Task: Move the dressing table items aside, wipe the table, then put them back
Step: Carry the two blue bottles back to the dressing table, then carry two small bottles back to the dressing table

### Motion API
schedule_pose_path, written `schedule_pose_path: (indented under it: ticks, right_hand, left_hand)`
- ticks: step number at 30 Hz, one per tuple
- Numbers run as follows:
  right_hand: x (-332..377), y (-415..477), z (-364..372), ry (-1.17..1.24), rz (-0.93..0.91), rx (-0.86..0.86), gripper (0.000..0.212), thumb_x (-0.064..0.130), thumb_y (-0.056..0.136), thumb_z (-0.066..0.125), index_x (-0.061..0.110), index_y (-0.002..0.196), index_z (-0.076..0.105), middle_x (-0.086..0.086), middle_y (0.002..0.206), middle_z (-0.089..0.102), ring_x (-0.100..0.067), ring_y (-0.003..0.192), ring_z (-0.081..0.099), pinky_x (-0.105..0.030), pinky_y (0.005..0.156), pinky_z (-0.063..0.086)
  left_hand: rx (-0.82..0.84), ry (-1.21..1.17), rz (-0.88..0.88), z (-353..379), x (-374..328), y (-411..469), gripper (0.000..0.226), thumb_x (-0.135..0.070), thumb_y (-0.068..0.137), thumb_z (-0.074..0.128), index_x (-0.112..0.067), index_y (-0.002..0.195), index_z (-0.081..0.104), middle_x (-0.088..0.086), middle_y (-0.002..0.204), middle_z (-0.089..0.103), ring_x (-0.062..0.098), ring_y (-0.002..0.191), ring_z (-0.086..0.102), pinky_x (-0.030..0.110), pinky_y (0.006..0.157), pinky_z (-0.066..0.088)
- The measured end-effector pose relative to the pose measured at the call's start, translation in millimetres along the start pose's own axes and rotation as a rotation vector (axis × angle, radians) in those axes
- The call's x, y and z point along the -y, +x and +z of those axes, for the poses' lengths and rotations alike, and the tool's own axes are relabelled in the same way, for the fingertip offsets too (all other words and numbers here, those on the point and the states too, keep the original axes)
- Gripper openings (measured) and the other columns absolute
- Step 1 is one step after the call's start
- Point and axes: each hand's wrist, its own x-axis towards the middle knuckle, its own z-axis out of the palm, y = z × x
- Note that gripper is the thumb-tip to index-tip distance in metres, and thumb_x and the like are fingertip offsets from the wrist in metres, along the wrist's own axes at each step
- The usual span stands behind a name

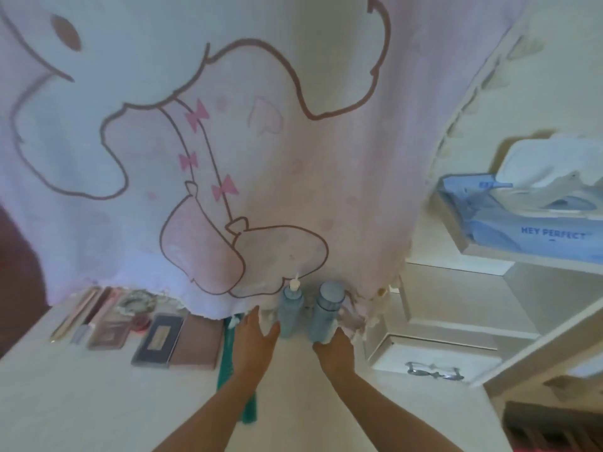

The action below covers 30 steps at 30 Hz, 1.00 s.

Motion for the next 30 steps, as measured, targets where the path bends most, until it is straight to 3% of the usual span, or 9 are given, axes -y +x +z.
schedule_pose_path:
  ticks: [2, 6, 9, 12, 13, 15, 18, 22, 30]
  right_hand:
    - [0, -10, 10, -0.033, -0.015, 0.049, 0.04, 0.02, 0.084, 0.06, 0.0, 0.118, 0.051, -0.017, 0.121, 0.056, -0.028, 0.11, 0.056, -0.03, 0.09, 0.044]
    - [19, -38, 34, -0.133, -0.19, 0.182, 0.045, 0.021, 0.088, 0.054, -0.001, 0.126, 0.047, -0.015, 0.132, 0.048, -0.027, 0.122, 0.047, -0.026, 0.096, 0.037]
    - [53, -65, 49, -0.148, -0.364, 0.237, 0.039, 0.02, 0.087, 0.056, 0.003, 0.122, 0.051, -0.013, 0.123, 0.053, -0.026, 0.114, 0.052, -0.029, 0.092, 0.042]
    - [94, -94, 69, -0.17, -0.63, 0.223, 0.018, 0.014, 0.08, 0.06, 0.009, 0.097, 0.056, -0.009, 0.099, 0.059, -0.02, 0.086, 0.056, -0.021, 0.068, 0.045]
    - [107, -104, 78, -0.236, -0.738, 0.205, 0.022, 0.015, 0.077, 0.06, 0.011, 0.097, 0.055, -0.007, 0.097, 0.06, -0.018, 0.086, 0.056, -0.021, 0.069, 0.044]
    - [128, -136, 93, -0.38, -0.924, 0.235, 0.038, 0.023, 0.078, 0.058, 0.013, 0.114, 0.052, -0.005, 0.114, 0.055, -0.022, 0.108, 0.053, -0.029, 0.09, 0.043]
    - [150, -191, 119, -0.531, -1.124, 0.302, 0.054, 0.034, 0.091, 0.048, 0.018, 0.139, 0.031, -0.005, 0.144, 0.032, -0.024, 0.136, 0.027, -0.038, 0.111, 0.025]
    - [193, -281, 157, -0.481, -1.388, 0.335, 0.051, 0.031, 0.093, 0.047, 0.014, 0.139, 0.035, -0.009, 0.147, 0.031, -0.022, 0.138, 0.024, -0.032, 0.11, 0.022]
    - [251, -500, 238, -0.445, -1.734, 0.422, 0.046, 0.036, 0.091, 0.05, 0.015, 0.132, 0.046, -0.009, 0.143, 0.034, -0.023, 0.138, 0.021, -0.036, 0.108, 0.023]
  left_hand:
    - [-0.067, 0.042, 0.0, -15, 13, -14, 0.052, -0.029, 0.092, 0.053, -0.01, 0.138, 0.038, 0.01, 0.136, 0.048, 0.028, 0.124, 0.046, 0.039, 0.102, 0.039]
    - [-0.231, 0.192, 0.024, -67, 47, -41, 0.026, -0.019, 0.088, 0.055, -0.008, 0.112, 0.057, 0.011, 0.102, 0.065, 0.033, 0.094, 0.061, 0.04, 0.076, 0.051]
    - [-0.367, 0.295, -0.023, -113, 66, -66, 0.039, -0.025, 0.089, 0.057, -0.008, 0.123, 0.055, 0.012, 0.118, 0.062, 0.031, 0.108, 0.055, 0.04, 0.09, 0.048]
    - [-0.447, 0.388, -0.099, -161, 78, -90, 0.049, -0.033, 0.094, 0.047, -0.009, 0.136, 0.041, 0.008, 0.138, 0.048, 0.025, 0.128, 0.039, 0.035, 0.103, 0.036]
    - [-0.455, 0.412, -0.127, -178, 84, -98, 0.051, -0.035, 0.095, 0.044, -0.01, 0.139, 0.037, 0.006, 0.142, 0.044, 0.025, 0.131, 0.036, 0.034, 0.104, 0.034]
    - [-0.474, 0.473, -0.187, -214, 100, -119, 0.053, -0.038, 0.096, 0.04, -0.011, 0.141, 0.032, 0.004, 0.146, 0.038, 0.023, 0.133, 0.032, 0.034, 0.106, 0.032]
    - [-0.535, 0.509, -0.287, -272, 126, -163, 0.054, -0.04, 0.096, 0.038, -0.014, 0.143, 0.029, 0.002, 0.149, 0.033, 0.022, 0.137, 0.025, 0.035, 0.108, 0.031]
    - [-0.708, 0.49, -0.411, -347, 165, -250, 0.057, -0.042, 0.096, 0.039, -0.016, 0.145, 0.026, 0.002, 0.152, 0.027, 0.022, 0.14, 0.019, 0.037, 0.113, 0.025]
    - [-1.073, 0.473, -0.585, -481, 219, -447, 0.055, -0.039, 0.095, 0.041, -0.015, 0.143, 0.03, 0.002, 0.15, 0.032, 0.025, 0.139, 0.021, 0.042, 0.111, 0.027]
